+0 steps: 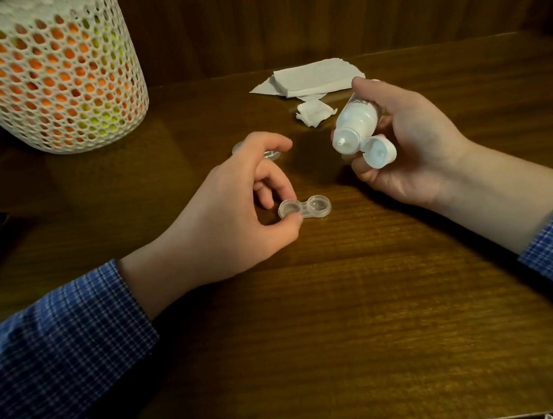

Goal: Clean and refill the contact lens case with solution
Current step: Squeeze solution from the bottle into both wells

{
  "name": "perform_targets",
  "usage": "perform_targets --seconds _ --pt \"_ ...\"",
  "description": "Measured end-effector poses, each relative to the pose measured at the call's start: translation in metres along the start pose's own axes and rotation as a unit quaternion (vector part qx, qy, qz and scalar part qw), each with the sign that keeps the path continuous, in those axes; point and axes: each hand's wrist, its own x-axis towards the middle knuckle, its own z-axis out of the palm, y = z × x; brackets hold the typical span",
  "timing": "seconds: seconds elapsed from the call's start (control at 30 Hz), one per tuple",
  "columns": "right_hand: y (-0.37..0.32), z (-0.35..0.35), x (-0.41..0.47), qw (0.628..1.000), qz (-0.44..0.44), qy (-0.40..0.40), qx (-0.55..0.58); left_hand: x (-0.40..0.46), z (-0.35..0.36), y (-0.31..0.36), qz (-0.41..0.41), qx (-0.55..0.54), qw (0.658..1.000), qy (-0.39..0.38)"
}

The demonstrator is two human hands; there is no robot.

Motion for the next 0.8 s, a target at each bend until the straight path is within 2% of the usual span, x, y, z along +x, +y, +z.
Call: perform_targets --seconds 0.37,0.6,0.8 --pt "0.002 -0.003 0.006 0.998 -0.019 -0.032 -0.054 0.003 -0.002 -0.003 -0.064 -0.078 0.995 -0.002" --pt "0.007 -0.002 0.004 0.988 -0.052 -0.085 -0.120 0.003 0.000 -0.002 -0.043 -0.050 0.998 -0.004" --pt "0.016 0.005 0.001 0.967 -0.111 -0.053 -0.223 0.001 0.000 -0.003 -0.035 -0.044 0.998 -0.006"
